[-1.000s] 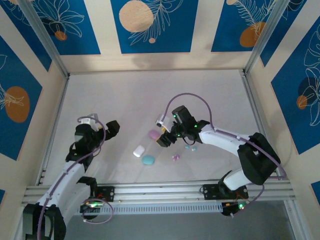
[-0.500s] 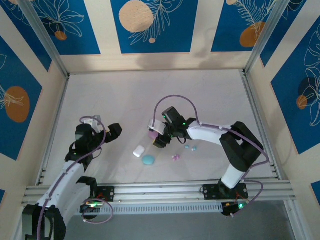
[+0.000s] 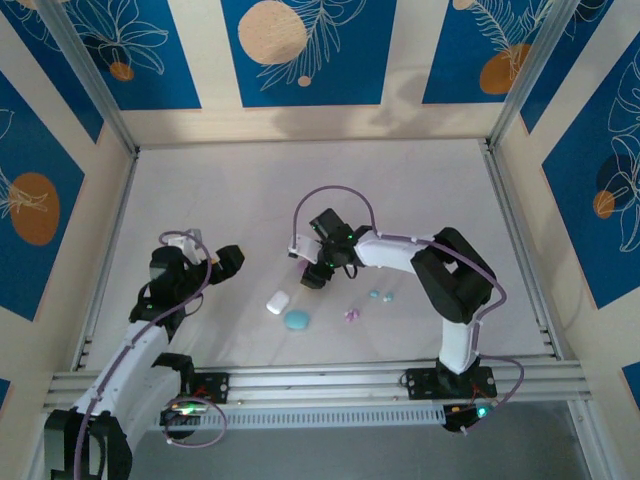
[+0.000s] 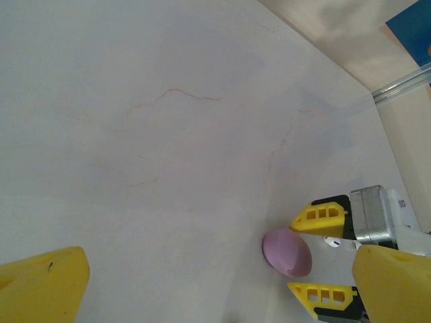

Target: Insert wireless bluetooth earbuds into charging case

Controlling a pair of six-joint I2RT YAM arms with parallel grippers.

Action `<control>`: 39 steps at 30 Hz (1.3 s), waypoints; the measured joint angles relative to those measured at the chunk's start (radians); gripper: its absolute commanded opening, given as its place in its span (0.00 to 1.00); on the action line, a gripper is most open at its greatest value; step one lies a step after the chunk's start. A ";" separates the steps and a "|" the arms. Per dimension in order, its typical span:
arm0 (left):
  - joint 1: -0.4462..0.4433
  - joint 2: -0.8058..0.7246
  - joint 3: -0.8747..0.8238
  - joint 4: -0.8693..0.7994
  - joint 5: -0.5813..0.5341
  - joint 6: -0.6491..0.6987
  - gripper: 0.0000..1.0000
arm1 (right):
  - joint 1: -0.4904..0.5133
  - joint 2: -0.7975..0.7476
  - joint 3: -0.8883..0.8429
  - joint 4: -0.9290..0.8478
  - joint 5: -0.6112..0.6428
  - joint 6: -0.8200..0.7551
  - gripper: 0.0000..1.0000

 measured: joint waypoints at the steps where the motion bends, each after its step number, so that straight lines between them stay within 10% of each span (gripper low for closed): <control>1: 0.000 0.000 0.000 0.000 0.000 0.000 1.00 | 0.000 0.005 0.006 -0.007 0.000 0.000 0.61; 22: 0.000 0.015 0.022 -0.004 0.073 0.001 0.96 | 0.000 0.002 -0.031 0.040 0.002 -0.002 0.39; 39: -0.187 0.138 0.227 0.035 0.322 -0.025 0.90 | -0.046 -0.488 -0.286 0.357 -0.174 0.010 0.38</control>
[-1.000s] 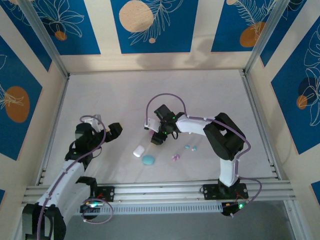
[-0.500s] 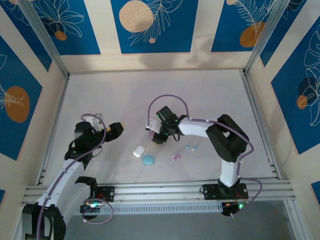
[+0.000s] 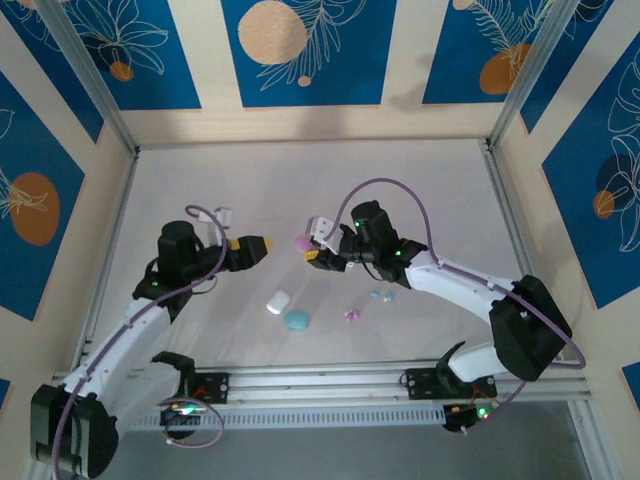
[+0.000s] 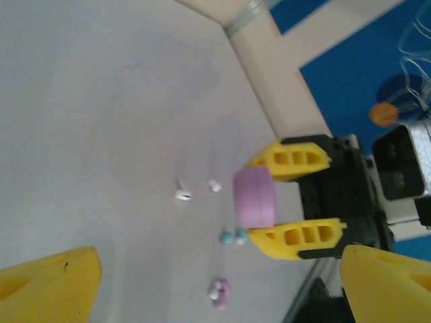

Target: Insert wireless bluetooth earbuds into charging case

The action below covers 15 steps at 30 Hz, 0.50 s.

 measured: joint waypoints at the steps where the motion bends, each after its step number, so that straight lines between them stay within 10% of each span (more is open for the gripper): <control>1: -0.029 0.015 0.011 0.008 0.002 -0.002 0.89 | 0.003 -0.007 -0.003 0.011 -0.003 0.000 0.38; 15: -0.221 0.202 0.056 0.130 -0.047 -0.076 0.64 | 0.033 -0.040 -0.043 0.096 -0.004 -0.009 0.38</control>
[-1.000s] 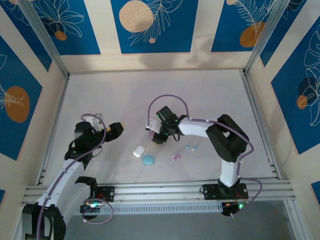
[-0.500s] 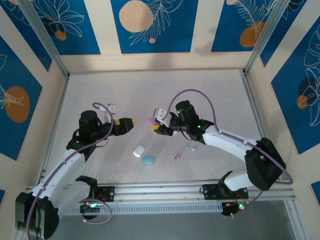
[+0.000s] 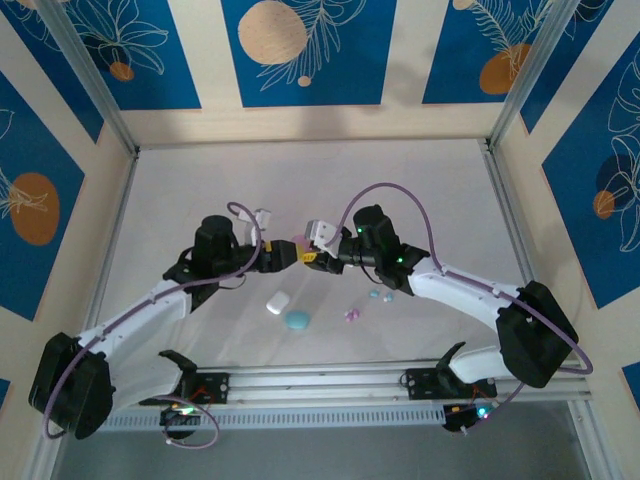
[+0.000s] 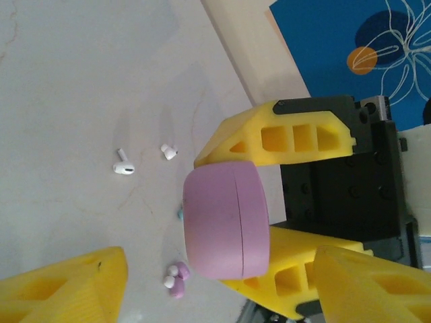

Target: Insert wireless bluetooth earbuds into charging case

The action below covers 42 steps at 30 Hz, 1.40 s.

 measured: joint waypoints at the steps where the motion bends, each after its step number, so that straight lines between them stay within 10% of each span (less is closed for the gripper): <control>1: -0.002 0.007 0.000 0.012 -0.003 -0.008 0.61 | 0.000 -0.002 -0.003 0.002 -0.003 -0.002 0.38; 16: -0.018 0.076 0.022 0.137 -0.015 -0.109 0.17 | 0.016 -0.025 -0.023 0.027 0.032 -0.026 0.43; 22: -0.019 0.070 0.021 0.169 -0.018 -0.198 0.14 | -0.021 -0.051 -0.054 0.082 -0.016 0.001 0.59; 42: -0.019 0.018 -0.003 0.338 -0.026 -0.483 0.11 | -0.136 -0.065 -0.111 0.375 -0.257 0.108 0.54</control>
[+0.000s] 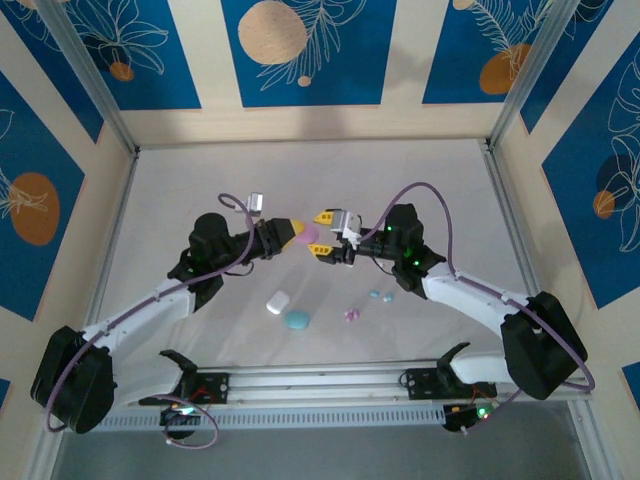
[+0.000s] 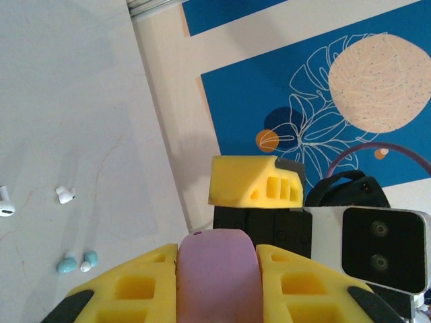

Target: Insert wireless bluetooth earbuds into charging case

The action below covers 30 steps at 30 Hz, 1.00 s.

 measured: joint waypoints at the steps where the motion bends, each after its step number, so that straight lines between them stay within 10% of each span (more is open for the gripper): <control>1: 0.000 0.000 0.000 0.002 0.000 -0.005 0.11 | 0.000 0.000 0.000 0.005 0.000 0.003 0.54; 26: -0.008 0.000 0.000 0.022 -0.003 -0.014 0.12 | 0.001 0.018 0.002 0.037 -0.019 0.044 0.47; 30: -0.008 0.000 0.000 0.023 -0.005 -0.011 0.37 | -0.002 0.022 0.005 0.034 -0.034 0.070 0.38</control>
